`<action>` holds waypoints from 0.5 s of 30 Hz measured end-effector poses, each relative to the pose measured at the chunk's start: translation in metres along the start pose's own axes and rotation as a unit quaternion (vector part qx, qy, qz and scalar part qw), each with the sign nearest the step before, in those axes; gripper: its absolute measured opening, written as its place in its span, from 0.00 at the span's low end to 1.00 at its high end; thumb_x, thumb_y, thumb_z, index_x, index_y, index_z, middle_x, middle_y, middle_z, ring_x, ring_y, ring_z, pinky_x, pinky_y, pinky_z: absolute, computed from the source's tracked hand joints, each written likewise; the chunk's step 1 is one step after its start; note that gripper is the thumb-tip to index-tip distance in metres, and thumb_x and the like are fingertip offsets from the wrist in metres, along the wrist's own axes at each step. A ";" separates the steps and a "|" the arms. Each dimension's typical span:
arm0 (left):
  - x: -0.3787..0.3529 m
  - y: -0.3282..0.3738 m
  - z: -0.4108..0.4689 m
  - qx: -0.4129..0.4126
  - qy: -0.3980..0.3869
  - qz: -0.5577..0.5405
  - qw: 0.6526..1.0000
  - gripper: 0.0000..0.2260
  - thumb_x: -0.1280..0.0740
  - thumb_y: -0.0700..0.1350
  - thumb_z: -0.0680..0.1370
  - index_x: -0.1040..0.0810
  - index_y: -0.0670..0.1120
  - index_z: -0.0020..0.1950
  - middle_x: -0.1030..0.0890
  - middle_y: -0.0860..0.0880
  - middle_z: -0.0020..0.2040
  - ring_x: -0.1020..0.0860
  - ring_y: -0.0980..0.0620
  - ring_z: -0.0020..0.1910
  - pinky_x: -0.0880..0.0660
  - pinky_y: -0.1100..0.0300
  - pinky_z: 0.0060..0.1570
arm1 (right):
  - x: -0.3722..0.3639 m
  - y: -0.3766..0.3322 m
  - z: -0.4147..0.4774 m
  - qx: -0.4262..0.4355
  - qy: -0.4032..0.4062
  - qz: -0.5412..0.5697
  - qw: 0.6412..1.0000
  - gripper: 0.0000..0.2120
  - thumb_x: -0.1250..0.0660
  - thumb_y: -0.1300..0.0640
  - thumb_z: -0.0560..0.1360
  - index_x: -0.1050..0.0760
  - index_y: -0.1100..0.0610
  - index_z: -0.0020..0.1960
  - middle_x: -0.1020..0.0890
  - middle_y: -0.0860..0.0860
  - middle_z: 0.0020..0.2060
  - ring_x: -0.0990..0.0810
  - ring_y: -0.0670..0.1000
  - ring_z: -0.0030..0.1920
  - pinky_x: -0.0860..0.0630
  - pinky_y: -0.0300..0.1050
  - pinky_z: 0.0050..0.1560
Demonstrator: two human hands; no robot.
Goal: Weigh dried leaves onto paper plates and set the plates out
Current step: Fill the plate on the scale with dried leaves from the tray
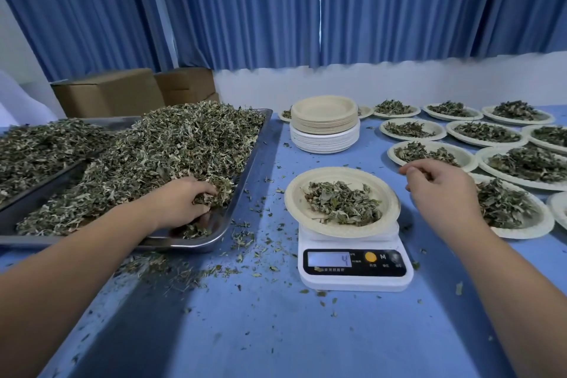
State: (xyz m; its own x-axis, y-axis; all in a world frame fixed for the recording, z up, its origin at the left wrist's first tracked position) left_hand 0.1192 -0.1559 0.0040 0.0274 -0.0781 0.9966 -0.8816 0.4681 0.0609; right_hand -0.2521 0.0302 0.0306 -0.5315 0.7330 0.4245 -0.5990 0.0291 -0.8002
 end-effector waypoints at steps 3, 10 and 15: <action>-0.003 0.000 -0.003 -0.011 0.001 -0.006 1.000 0.16 0.34 0.41 0.79 0.27 0.50 0.67 0.27 0.48 0.66 0.24 0.49 0.58 0.28 0.54 0.61 | 0.001 -0.002 -0.002 0.001 0.001 0.002 1.000 0.10 0.39 0.59 0.77 0.19 0.52 0.46 0.18 0.54 0.36 0.30 0.50 0.27 0.35 0.40 0.30; 0.016 -0.001 -0.017 -0.005 0.053 -0.112 0.992 0.08 0.39 0.43 0.82 0.27 0.55 0.59 0.20 0.48 0.35 0.28 0.53 0.27 0.31 0.59 0.27 | 0.003 -0.004 -0.004 -0.003 -0.002 0.006 1.000 0.11 0.40 0.59 0.77 0.19 0.52 0.46 0.18 0.53 0.36 0.31 0.49 0.25 0.36 0.39 0.28; 0.039 0.005 -0.028 -0.008 0.113 -0.166 0.980 0.08 0.40 0.42 0.80 0.26 0.55 0.51 0.26 0.52 0.25 0.35 0.59 0.18 0.37 0.63 0.19 | 0.005 -0.003 -0.004 -0.009 -0.001 0.008 1.000 0.11 0.40 0.60 0.77 0.19 0.51 0.46 0.18 0.53 0.36 0.30 0.50 0.26 0.35 0.40 0.29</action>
State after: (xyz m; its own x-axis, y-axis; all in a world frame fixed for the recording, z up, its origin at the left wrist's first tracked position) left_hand 0.1294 -0.1318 0.0448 0.4160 -0.0322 0.9088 -0.7992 0.4638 0.3823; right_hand -0.2506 0.0365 0.0334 -0.5430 0.7316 0.4122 -0.5795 0.0287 -0.8144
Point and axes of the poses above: each hand's wrist, its own z-axis towards the middle knuckle, its own x-axis out of the back of the hand, y = z × x, the point moved 9 cm from there along z, towards the middle knuckle
